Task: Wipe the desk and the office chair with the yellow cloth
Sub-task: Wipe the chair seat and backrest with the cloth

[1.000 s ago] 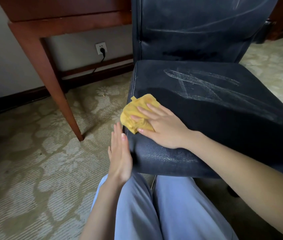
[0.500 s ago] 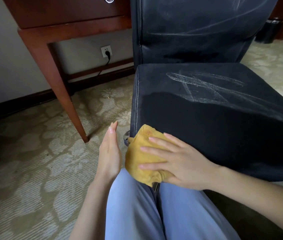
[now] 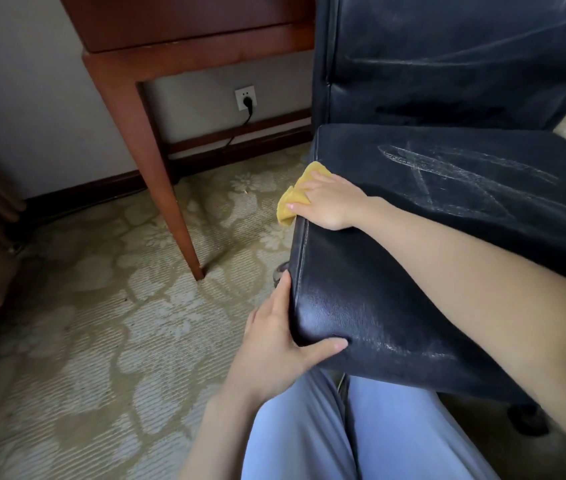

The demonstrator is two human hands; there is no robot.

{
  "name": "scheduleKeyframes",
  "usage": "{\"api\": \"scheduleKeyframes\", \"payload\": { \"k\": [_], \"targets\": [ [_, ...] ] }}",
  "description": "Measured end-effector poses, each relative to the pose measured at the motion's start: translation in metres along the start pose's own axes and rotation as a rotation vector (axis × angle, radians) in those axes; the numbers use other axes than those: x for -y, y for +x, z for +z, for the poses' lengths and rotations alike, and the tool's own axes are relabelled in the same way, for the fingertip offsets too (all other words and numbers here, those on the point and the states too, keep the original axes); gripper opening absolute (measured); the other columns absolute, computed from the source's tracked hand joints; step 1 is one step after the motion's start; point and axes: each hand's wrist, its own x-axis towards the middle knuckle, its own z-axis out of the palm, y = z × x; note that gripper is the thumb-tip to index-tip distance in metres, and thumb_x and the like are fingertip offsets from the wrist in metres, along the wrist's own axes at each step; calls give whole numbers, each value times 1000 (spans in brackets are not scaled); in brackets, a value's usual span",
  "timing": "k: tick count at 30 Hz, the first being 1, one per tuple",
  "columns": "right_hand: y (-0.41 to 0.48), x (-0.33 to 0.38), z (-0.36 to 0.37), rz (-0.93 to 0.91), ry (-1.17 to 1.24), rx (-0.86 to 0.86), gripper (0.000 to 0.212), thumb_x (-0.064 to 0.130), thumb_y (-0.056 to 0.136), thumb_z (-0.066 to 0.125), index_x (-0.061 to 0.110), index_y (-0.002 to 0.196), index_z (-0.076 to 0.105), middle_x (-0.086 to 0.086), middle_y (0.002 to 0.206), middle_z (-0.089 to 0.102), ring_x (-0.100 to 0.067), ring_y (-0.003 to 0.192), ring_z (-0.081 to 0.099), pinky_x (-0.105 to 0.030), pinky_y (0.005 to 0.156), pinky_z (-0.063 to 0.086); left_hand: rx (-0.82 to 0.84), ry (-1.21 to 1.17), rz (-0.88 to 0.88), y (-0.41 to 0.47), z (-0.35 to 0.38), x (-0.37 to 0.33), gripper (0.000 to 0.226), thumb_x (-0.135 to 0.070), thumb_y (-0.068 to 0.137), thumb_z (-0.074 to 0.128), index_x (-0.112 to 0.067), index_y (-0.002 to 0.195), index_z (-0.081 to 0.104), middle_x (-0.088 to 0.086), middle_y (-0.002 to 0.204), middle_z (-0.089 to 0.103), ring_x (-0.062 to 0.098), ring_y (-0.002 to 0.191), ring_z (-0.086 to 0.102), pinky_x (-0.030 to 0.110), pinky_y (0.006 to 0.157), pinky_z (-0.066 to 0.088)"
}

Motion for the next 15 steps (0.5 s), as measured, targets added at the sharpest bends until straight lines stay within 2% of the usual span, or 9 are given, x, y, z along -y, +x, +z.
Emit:
{"api": "scheduleKeyframes", "payload": {
  "k": [3, 5, 8, 10, 12, 15],
  "targets": [
    [20, 7, 1, 175, -74, 54, 63, 52, 97, 21, 10, 140, 40, -4, 148, 34, -23, 142, 12, -44, 115, 14, -46, 195, -14, 0, 2, 4, 125, -68, 57, 73, -28, 153, 4, -15, 156, 20, 5, 143, 14, 42, 117, 12],
    [20, 16, 1, 186, -137, 66, 62, 51, 97, 20, 11, 133, 49, -3, 143, 39, -25, 140, 12, -45, 115, 10, -101, 234, -29, 1, 3, 8, 128, -73, 52, 70, -31, 152, 2, -15, 158, 8, 1, 144, 2, 45, 117, 5],
    [-1, 34, 8, 55, -189, 103, 60, 53, 95, 22, 15, 117, 62, -3, 137, 48, -25, 142, 9, -44, 114, 3, -198, 209, -55, -1, 8, 8, 139, -82, 43, 64, -38, 145, -20, -14, 152, -32, -6, 137, -25, 49, 116, -4],
    [-22, 46, 17, -62, -196, 110, 60, 56, 95, 22, 19, 113, 65, -1, 135, 52, -23, 144, 8, -43, 113, -2, -280, 228, -67, -5, 12, 6, 142, -89, 38, 55, -39, 141, -28, -13, 147, -42, 3, 140, -27, 53, 113, -4],
    [-46, 56, 22, -154, -174, 77, 57, 56, 95, 20, 23, 107, 65, 2, 128, 55, -24, 144, 8, -42, 112, -5, -341, 258, -95, -9, 15, 3, 143, -91, 38, 52, -35, 142, -28, -10, 147, -43, 14, 144, -22, 59, 112, -1],
    [-79, 61, 22, -215, -145, 48, 61, 58, 92, 16, 27, 122, 59, 9, 140, 43, -23, 145, -1, -44, 116, -6, -394, 297, -136, -14, 18, 0, 139, -91, 41, 50, -33, 144, -23, -4, 148, -40, 22, 146, -19, 63, 110, 1]
  ]
}}
